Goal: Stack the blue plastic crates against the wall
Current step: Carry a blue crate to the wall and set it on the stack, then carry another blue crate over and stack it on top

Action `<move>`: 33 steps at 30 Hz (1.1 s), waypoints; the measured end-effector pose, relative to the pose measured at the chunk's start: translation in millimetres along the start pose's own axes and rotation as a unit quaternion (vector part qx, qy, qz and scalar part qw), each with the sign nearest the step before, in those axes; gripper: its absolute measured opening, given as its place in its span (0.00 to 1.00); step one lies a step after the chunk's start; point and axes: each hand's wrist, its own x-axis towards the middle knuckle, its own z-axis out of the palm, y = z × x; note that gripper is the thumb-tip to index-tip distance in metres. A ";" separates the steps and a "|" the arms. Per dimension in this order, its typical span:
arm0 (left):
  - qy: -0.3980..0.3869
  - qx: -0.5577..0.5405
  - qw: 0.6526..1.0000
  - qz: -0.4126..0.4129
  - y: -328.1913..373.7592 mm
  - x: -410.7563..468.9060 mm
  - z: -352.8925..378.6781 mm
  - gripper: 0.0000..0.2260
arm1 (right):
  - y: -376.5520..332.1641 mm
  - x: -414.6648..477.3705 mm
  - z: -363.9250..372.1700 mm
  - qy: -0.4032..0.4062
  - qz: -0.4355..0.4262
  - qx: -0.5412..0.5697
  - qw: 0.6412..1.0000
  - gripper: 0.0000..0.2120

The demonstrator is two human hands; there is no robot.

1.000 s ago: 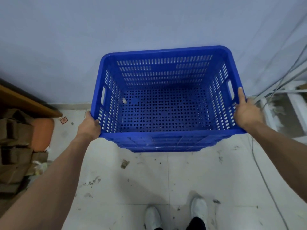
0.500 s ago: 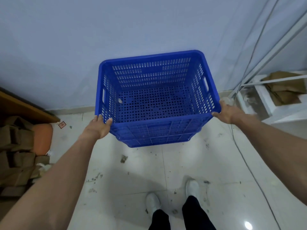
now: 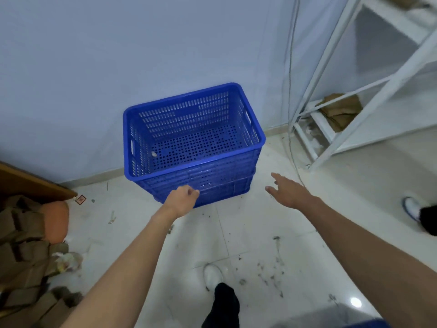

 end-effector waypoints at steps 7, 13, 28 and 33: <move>-0.052 0.014 0.997 0.051 79.0 -94.5 113.0 0.13 | 105.3 -111.5 16.7 0.048 0.007 0.043 0.998 0.30; -0.079 0.083 0.987 0.114 149.4 -174.2 186.0 0.12 | 194.3 -221.3 20.1 0.093 0.050 0.074 0.992 0.28; -0.303 0.166 0.914 0.215 172.5 -314.2 408.5 0.11 | 375.7 -536.7 180.7 0.158 0.342 0.173 0.910 0.13; -0.360 0.209 0.886 0.205 145.8 -375.7 474.1 0.09 | 412.6 -638.9 256.6 0.110 0.447 0.214 0.861 0.18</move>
